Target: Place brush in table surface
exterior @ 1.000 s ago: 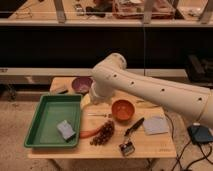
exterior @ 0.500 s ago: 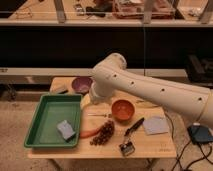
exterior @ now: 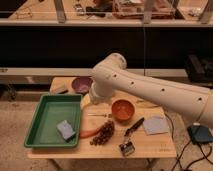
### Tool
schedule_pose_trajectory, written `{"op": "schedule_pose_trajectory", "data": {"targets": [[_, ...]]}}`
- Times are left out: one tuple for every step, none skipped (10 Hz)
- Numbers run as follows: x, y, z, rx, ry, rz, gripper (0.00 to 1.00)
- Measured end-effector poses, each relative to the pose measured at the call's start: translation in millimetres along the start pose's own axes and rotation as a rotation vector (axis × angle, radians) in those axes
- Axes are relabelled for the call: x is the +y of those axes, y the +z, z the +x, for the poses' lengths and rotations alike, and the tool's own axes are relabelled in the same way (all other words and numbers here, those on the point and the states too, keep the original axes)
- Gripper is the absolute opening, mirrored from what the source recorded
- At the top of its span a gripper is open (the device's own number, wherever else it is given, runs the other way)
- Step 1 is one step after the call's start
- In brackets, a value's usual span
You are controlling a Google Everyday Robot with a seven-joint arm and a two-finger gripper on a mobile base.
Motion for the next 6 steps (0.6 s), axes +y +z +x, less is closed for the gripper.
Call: {"op": "schedule_pose_trajectory", "data": {"targets": [[0.0, 0.0, 0.0, 0.000, 0.000, 0.000, 0.80], [0.0, 0.0, 0.0, 0.000, 0.000, 0.000, 0.80], [0.0, 0.1, 0.0, 0.000, 0.000, 0.000, 0.80], [0.2, 0.1, -0.1, 0.000, 0.002, 0.000, 0.80], [0.7, 0.0, -0.5, 0.000, 0.005, -0.001, 0.80], [3.3, -2.7, -1.1, 0.005, 0.020, -0.007, 0.80]]}}
